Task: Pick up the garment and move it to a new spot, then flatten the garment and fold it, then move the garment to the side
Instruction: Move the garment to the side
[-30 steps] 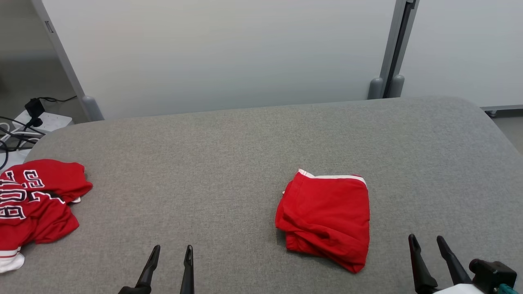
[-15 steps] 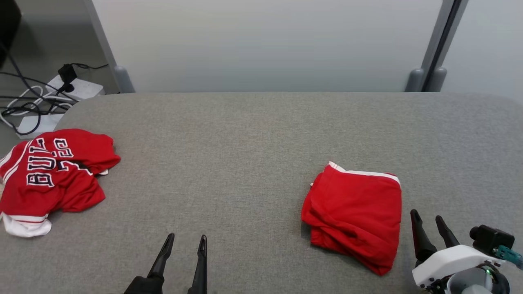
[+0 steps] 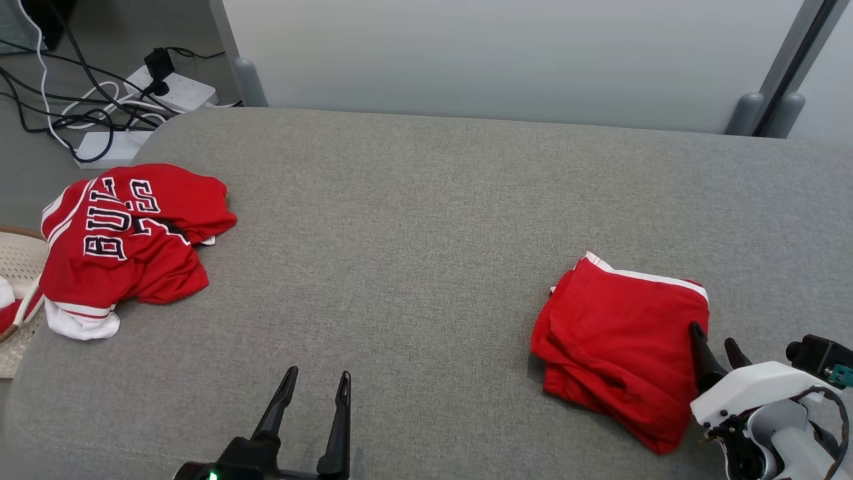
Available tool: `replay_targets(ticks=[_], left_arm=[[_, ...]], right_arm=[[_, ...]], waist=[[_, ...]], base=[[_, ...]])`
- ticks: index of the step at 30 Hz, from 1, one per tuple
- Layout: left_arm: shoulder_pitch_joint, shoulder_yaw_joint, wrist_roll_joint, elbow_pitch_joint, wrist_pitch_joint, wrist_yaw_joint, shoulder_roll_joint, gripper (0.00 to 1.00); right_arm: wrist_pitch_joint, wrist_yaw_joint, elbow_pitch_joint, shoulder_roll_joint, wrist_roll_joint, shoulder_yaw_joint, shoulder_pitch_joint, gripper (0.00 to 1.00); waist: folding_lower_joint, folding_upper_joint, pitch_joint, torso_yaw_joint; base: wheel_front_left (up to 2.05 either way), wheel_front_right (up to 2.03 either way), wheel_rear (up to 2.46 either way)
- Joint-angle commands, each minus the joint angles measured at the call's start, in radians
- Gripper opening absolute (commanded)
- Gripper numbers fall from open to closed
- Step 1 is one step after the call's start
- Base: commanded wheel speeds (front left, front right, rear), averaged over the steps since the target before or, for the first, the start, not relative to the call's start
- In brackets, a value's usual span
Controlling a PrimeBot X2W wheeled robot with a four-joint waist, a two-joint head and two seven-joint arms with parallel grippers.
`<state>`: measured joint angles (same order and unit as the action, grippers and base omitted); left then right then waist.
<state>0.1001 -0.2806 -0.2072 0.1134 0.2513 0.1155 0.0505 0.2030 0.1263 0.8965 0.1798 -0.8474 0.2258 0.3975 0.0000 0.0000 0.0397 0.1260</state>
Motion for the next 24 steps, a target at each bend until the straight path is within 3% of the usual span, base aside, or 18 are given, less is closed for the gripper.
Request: replay_targets(ticks=[1, 16, 17, 19, 20, 21, 24], left_arm=[[-0.053, 0.024, 0.005, -0.021, 0.011, 0.006, 0.0, 1.0], [-0.088, 0.002, 0.005, -0.007, 0.011, 0.006, 0.0, 1.0], [-0.086, 0.003, -0.012, -0.009, 0.011, 0.005, 0.0, 1.0], [-0.084, 0.008, -0.055, -0.014, 0.011, 0.005, 0.0, 1.0], [-0.085, 0.007, -0.062, -0.014, 0.011, 0.005, 0.0, 1.0], [-0.085, 0.007, -0.067, -0.014, 0.011, 0.004, 0.0, 1.0], [-0.085, 0.007, -0.072, -0.013, 0.011, 0.004, 0.0, 1.0]], right_arm=[[0.003, 0.004, 0.004, 0.014, -0.017, 0.027, 0.037, 1.0], [-0.039, 0.004, 0.114, 0.017, -0.162, 0.109, 0.094, 1.0], [-0.038, 0.004, 0.119, 0.019, -0.168, 0.116, 0.094, 0.62], [-0.036, 0.004, 0.128, 0.021, -0.175, 0.132, 0.095, 0.35], [-0.033, 0.004, 0.131, 0.023, -0.178, 0.14, 0.095, 0.08], [-0.031, 0.004, 0.133, 0.024, -0.181, 0.149, 0.095, 0.0], [-0.019, 0.004, 0.136, 0.029, -0.185, 0.176, 0.096, 0.0]], waist=[[0.0, 0.0, 0.007, 0.004], [0.0, 0.0, 0.026, 0.026], [0.0, 0.0, 0.025, 0.028], [0.0, 0.0, 0.022, 0.031], [0.0, 0.0, 0.02, 0.032], [0.0, 0.0, 0.019, 0.033], [0.0, 0.0, 0.014, 0.037]], base=[[0.0, 0.0, 0.0], [0.0, 0.0, 0.0], [0.0, 0.0, 0.0], [0.0, 0.0, 0.0], [0.0, 0.0, 0.0], [0.0, 0.0, 0.0], [0.0, 0.0, 0.0]])
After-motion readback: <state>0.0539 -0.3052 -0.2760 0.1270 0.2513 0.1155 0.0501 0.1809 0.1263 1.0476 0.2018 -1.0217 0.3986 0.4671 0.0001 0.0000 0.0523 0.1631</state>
